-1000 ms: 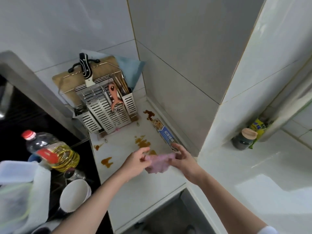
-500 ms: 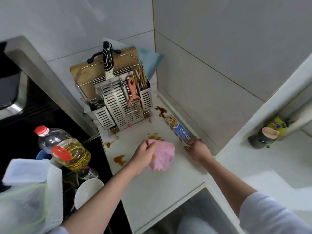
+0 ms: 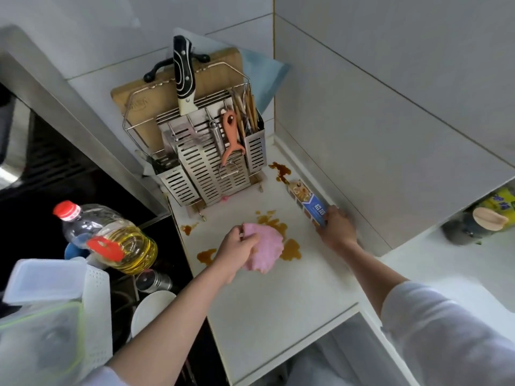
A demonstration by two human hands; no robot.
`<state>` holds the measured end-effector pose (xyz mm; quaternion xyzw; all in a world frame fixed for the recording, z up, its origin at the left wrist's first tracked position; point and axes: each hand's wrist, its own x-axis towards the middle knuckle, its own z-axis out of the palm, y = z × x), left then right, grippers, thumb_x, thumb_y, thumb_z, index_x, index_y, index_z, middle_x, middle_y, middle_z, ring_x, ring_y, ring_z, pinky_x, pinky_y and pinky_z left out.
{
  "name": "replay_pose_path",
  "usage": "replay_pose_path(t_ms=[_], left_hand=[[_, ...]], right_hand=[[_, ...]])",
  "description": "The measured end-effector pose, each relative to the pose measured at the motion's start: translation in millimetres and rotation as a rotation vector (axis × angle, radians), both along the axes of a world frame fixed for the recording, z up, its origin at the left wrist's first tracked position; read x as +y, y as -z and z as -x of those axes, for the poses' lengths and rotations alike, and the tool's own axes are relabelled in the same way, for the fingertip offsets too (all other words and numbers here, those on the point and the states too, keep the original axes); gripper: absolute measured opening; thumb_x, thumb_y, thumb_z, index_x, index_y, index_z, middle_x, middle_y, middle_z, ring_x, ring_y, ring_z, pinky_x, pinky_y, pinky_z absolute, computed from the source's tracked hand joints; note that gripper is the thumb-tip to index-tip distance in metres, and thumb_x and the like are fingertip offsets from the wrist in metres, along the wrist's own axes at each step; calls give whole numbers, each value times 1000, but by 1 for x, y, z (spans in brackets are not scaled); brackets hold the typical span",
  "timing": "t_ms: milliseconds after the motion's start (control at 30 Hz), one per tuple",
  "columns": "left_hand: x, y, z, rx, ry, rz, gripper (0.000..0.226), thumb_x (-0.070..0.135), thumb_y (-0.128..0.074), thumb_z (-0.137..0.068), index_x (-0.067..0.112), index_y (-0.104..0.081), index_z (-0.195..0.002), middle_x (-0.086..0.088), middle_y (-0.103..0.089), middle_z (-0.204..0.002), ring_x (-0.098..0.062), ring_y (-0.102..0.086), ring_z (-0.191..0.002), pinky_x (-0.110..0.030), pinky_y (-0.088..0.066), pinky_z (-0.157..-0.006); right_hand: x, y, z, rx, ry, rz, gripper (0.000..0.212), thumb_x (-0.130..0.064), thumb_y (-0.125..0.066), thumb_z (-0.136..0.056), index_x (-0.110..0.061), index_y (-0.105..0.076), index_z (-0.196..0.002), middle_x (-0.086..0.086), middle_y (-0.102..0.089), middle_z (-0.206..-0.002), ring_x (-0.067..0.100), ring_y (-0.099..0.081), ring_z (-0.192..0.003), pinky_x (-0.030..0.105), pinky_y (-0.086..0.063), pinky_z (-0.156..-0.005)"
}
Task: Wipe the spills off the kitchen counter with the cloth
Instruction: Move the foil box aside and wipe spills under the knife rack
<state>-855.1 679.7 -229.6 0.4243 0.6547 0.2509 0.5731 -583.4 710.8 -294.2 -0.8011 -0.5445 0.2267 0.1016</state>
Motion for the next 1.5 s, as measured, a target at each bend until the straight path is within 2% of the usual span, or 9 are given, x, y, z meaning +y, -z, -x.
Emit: replay_pose_path(t_ms=[267, 667, 800, 933, 1100, 1200, 1300, 1400, 1500], left_hand=[[7, 14, -31, 26, 74, 23, 21, 20, -63, -92, 16, -62, -112, -3, -71, -108, -19, -67, -102, -42, -54, -94], [-9, 26, -116, 36, 275, 40, 15, 17, -61, -91, 21, -58, -105, -1, -67, -97, -20, -65, -92, -33, -52, -86], [-14, 30, -117, 32, 313, 77, 44, 37, -62, -71, 22, -61, -112, -2, -69, -107, -21, -66, -100, -41, -54, -93], [-13, 31, -114, 1, 307, 96, 43, 39, -60, -67, 24, -61, -108, -2, -70, -107, -21, -67, -100, -43, -55, -93], [-13, 15, -109, -161, 319, 161, 22, 19, -65, -85, 13, -65, -107, -12, -73, -108, -28, -69, -102, -42, -54, -93], [-9, 3, -102, -271, 298, 201, 18, 10, -59, -94, 8, -67, -110, -14, -73, -106, -29, -68, -102, -41, -52, -93], [1, -5, -86, -280, 203, 176, 18, 8, -58, -94, 7, -67, -109, -17, -72, -108, -29, -68, -102, -43, -51, -94], [12, -9, -64, -186, 198, 75, 16, 4, -58, -92, 6, -66, -106, -20, -71, -108, -26, -67, -93, -42, -54, -86], [26, -11, -34, -76, 157, 8, 11, 10, -62, -93, 13, -65, -103, -13, -71, -107, -21, -66, -88, -37, -56, -79]], right_hand=[[-78, -24, -34, 69, -85, -97, 31, -29, -69, -78, -23, -44, -94, -1, -55, -88, 24, -50, -75, 30, -34, -59], [-211, -12, -149, -55, 0, -83, 30, -32, -68, -66, -32, -44, -85, -10, -53, -83, 20, -45, -74, 32, -32, -66], [-223, -5, -164, -69, 40, -9, 28, -29, -69, -67, -28, -49, -88, -7, -56, -86, 24, -51, -79, 34, -33, -72], [-216, -10, -158, -58, 4, -95, 19, -32, -68, -71, -24, -60, -86, -3, -62, -97, 25, -55, -90, 34, -39, -76], [-170, -45, -86, 378, 86, -205, 14, -38, -61, -90, -26, -64, -82, -9, -67, -77, 10, -62, -74, 35, -53, -69], [-131, -55, -33, 867, 127, -49, 28, -44, -63, -92, -28, -65, -114, -7, -71, -109, 6, -66, -101, 32, -53, -93], [-102, -55, 4, 1329, 199, 108, 43, -31, -69, -89, -7, -63, -124, 13, -67, -123, 28, -64, -114, 43, -49, -101], [-80, -60, 24, 1464, 234, 116, 40, -19, -69, -88, 9, -63, -117, 29, -65, -117, 42, -64, -104, 48, -52, -89], [-47, -67, 28, 1510, 233, 31, 29, -12, -57, -95, 6, -64, -117, 30, -67, -113, 39, -66, -100, 42, -57, -82]])
